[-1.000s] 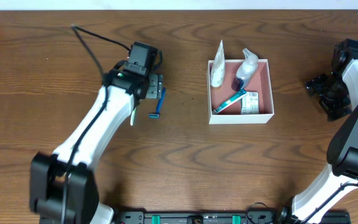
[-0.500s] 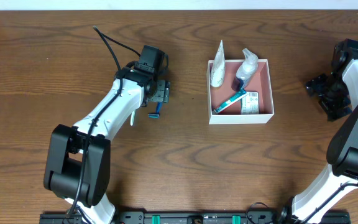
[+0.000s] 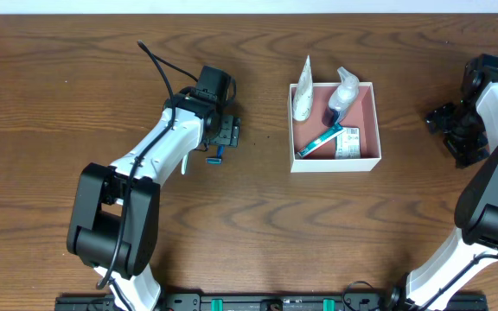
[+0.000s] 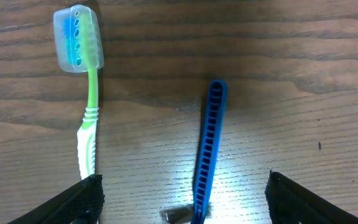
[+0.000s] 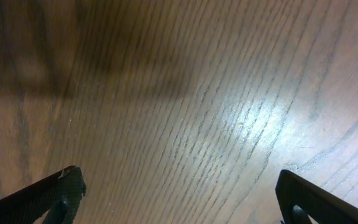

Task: Pack container
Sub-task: 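Lower left gripper onto the blue razor handle and grasp it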

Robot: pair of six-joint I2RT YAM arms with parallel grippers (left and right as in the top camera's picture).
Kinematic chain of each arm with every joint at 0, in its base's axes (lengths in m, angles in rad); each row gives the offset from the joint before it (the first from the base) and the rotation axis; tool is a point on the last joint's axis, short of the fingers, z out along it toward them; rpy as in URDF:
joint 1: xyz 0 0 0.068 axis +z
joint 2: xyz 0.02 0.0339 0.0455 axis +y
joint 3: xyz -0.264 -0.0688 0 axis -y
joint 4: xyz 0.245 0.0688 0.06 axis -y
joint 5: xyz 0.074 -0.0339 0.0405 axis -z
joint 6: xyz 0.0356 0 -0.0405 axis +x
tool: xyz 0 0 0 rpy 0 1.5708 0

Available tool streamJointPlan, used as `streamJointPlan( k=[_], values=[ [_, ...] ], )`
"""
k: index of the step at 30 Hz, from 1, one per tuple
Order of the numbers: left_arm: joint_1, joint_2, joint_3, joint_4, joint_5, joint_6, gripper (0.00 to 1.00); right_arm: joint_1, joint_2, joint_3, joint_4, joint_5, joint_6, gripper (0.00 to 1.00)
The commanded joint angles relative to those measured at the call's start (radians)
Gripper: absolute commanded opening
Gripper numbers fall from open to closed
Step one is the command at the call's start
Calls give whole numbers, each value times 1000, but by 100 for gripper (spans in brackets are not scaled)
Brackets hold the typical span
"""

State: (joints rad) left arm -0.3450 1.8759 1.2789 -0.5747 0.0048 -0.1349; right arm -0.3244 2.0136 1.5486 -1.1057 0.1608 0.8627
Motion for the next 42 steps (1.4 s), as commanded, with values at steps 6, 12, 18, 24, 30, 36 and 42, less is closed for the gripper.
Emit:
streamJointPlan(
  k=[6, 12, 18, 24, 30, 36, 42],
  values=[
    [-1, 32, -5, 0, 11, -20, 84, -3, -16, -1, 0, 11, 15, 99],
    [-1, 60, -5, 2, 13, -20, 84, -3, -16, -1, 0, 11, 16, 99],
    [-1, 66, -5, 2, 14, -27, 84, -3, -16, -1, 0, 11, 15, 99],
    [-2, 68, -5, 2, 14, -27, 84, -3, -16, -1, 0, 11, 16, 99],
    [-3, 68, -8, 1, 23, -26, 84, -3, -16, -1, 0, 11, 15, 99],
    [-5, 68, -12, 5, 46, -15, 84, -3, -16, -1, 0, 11, 16, 99],
    [-5, 68, -15, 8, 46, -15, 84, -3, -16, -1, 0, 11, 16, 99]
  ],
)
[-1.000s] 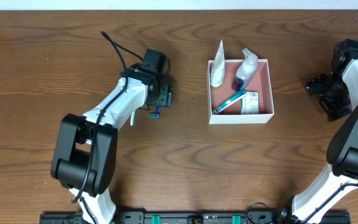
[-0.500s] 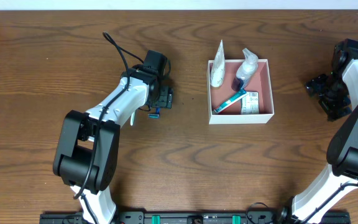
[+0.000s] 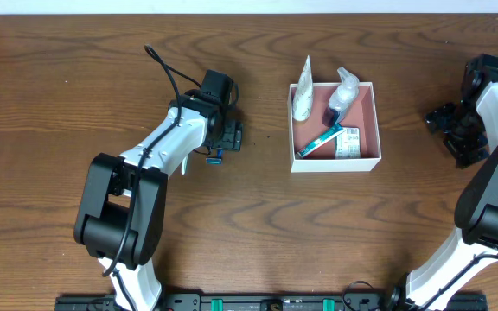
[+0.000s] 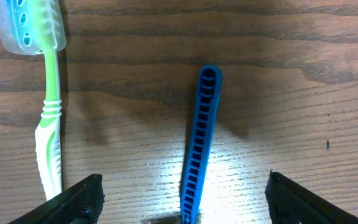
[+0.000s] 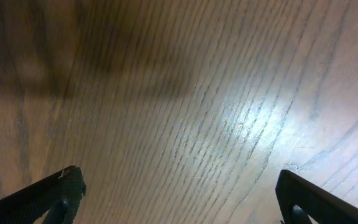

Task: Pack container
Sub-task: 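Lower left gripper onto the blue razor handle and grasp it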

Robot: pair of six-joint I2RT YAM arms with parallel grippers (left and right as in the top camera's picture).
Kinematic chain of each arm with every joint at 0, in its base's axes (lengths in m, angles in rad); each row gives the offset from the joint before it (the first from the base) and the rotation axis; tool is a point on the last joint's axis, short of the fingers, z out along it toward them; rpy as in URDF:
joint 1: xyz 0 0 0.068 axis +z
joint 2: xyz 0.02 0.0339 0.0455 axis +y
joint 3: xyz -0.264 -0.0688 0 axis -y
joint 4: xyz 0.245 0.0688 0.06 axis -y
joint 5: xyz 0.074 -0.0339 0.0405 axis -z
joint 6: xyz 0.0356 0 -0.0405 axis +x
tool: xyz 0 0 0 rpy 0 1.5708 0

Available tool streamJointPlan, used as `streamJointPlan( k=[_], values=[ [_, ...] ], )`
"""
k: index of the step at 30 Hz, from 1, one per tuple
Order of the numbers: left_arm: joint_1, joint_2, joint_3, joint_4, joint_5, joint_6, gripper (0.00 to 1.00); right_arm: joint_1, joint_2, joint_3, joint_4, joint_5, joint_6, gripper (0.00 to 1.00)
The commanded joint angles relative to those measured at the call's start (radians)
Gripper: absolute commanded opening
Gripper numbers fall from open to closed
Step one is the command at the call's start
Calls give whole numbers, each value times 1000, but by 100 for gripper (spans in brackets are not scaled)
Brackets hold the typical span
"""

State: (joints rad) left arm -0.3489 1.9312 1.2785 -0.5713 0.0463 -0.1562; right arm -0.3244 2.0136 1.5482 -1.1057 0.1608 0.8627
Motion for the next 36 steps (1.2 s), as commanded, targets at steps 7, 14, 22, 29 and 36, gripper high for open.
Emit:
streamJointPlan(
  k=[7, 14, 22, 29, 36],
  values=[
    [-1, 13, -21, 16, 2, 6, 84, -3, -16, -1, 0, 11, 16, 99],
    [-1, 63, -22, 28, 3, 6, 84, -3, -16, 0, 0, 11, 15, 99],
    [-1, 85, -22, 43, 3, 6, 84, -3, -16, -1, 0, 11, 16, 99],
    [-1, 85, -22, 42, 3, 6, 75, -3, -16, -1, 0, 11, 16, 99],
    [-1, 84, -22, 42, 3, 6, 59, -3, -16, 0, 0, 11, 16, 99]
  ],
)
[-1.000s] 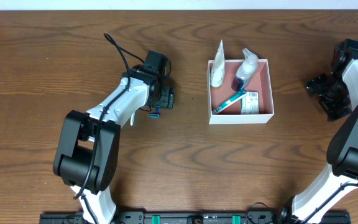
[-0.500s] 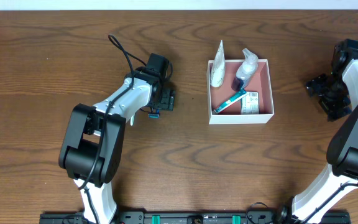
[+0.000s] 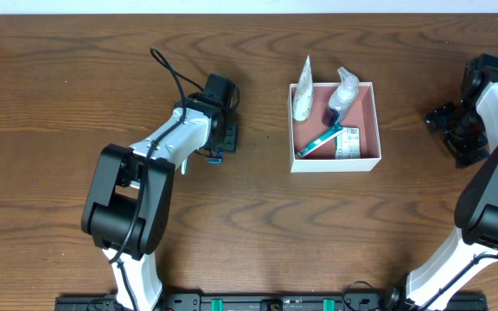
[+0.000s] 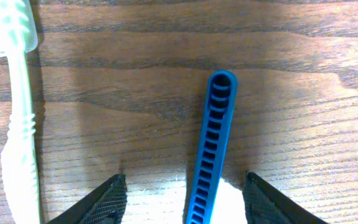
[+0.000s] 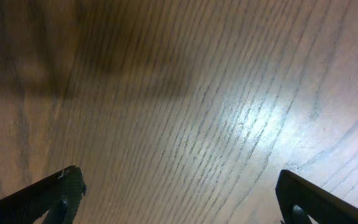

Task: Pack container
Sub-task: 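Lower left gripper onto the blue razor handle and grasp it, then carry the blue razor into the box and release it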

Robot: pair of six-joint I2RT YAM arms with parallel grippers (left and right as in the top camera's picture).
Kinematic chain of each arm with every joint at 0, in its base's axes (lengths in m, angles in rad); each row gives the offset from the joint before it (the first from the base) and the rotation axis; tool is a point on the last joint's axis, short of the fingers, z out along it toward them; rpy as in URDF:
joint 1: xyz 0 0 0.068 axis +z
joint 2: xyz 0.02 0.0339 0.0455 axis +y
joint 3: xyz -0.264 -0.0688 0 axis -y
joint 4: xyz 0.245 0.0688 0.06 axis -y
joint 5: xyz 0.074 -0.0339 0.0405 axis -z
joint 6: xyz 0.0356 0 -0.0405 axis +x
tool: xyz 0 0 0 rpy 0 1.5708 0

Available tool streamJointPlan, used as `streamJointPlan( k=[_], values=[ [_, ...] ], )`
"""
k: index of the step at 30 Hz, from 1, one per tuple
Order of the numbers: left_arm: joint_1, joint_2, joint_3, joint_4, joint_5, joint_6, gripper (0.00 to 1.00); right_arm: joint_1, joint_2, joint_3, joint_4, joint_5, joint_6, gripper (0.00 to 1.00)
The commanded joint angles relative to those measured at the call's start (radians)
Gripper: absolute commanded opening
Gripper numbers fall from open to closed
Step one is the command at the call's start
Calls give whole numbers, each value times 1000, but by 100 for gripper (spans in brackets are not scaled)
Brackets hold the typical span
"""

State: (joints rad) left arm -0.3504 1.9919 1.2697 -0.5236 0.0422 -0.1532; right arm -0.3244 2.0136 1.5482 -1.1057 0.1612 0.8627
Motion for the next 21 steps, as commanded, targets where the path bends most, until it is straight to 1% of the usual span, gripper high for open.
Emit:
streamJointPlan(
  k=[1, 3, 8, 10, 12, 13, 14, 15, 21],
  values=[
    [0, 23, -13, -6, 7, 3, 53, -3, -16, 0, 0, 11, 16, 99],
    [0, 21, -13, -6, 7, 2, 41, -3, -16, 0, 0, 11, 16, 99],
    [0, 21, -13, -5, 8, -3, 25, -3, -16, -1, 0, 11, 16, 99],
    [0, 21, -13, -5, 8, -6, 23, -3, -16, 0, 0, 11, 16, 99],
    [0, 20, -11, -6, 8, -6, 19, -3, -16, -1, 0, 11, 16, 99],
    [0, 20, -11, -6, 7, -9, 19, -3, -16, -1, 0, 11, 16, 99],
    [0, 19, -11, -5, 7, -9, 13, -3, -16, 0, 0, 11, 16, 99],
    [0, 18, -11, -5, 7, -9, 10, -3, -16, -1, 0, 11, 16, 99],
    [0, -24, 6, -26, 8, -28, 10, -3, -16, -1, 0, 11, 16, 99]
  ],
)
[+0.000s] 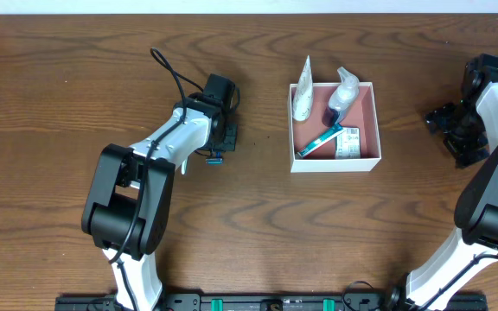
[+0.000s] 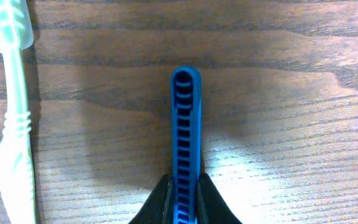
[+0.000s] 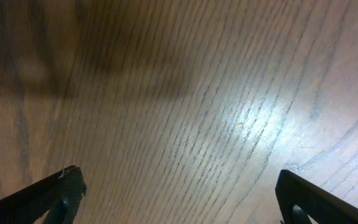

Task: Pack container
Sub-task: 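Carry the blue razor into the box and release it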

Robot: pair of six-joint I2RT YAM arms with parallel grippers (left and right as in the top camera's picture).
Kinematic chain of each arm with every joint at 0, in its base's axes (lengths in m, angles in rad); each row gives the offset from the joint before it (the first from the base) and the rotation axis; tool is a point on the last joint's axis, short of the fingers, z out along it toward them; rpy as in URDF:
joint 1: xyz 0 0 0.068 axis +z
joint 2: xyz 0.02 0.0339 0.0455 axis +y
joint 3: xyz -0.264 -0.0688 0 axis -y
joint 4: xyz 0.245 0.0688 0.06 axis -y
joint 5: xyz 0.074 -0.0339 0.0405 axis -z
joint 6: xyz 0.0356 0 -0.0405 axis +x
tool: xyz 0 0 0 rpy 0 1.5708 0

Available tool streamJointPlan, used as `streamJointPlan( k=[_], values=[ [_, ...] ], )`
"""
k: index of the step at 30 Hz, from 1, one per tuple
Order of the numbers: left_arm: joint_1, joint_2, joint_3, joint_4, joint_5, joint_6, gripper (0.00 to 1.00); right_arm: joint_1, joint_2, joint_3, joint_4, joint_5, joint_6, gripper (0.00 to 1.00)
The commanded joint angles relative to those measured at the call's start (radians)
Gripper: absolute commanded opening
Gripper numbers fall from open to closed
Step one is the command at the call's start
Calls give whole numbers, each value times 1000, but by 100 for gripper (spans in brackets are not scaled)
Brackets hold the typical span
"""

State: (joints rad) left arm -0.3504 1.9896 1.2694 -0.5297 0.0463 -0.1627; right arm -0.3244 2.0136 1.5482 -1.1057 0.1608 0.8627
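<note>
A blue ribbed razor handle [image 2: 185,134] lies on the wood, and my left gripper [image 2: 185,199] is shut on it, both black fingers pressed to its sides. To its left lies a green and white toothbrush [image 2: 14,143] with a clear cap. In the overhead view the left gripper [image 1: 223,136] sits left of the pink container [image 1: 373,121], which holds a white tube [image 1: 302,97], a spray bottle [image 1: 342,91], a teal toothbrush [image 1: 320,140] and a small packet [image 1: 347,142]. My right gripper [image 3: 179,205] stands open over bare wood at the far right [image 1: 452,130].
The brown wooden table [image 1: 258,233] fills the view. Bare wood lies between the left gripper and the container. The left arm's black cable [image 1: 167,73] loops above it.
My left gripper has shut on the blue razor handle, which now sits straight between the fingers. The right arm has not moved.
My left gripper was open high above the blue razor and green toothbrush. It then centred over the razor, then stood lower with its fingers either side of the handle, and now it is shut on it. The right gripper stayed open at the far right.
</note>
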Motion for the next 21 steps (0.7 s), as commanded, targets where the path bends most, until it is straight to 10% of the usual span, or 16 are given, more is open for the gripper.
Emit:
streamJointPlan(
  k=[1, 21],
  values=[
    [0, -40, 17, -34, 3, -18, 10, -3, -16, -1, 0, 11, 16, 99],
    [-347, -490, 35, 204, 99, -40, 8, -3, -16, 0, 0, 11, 16, 99]
  ],
)
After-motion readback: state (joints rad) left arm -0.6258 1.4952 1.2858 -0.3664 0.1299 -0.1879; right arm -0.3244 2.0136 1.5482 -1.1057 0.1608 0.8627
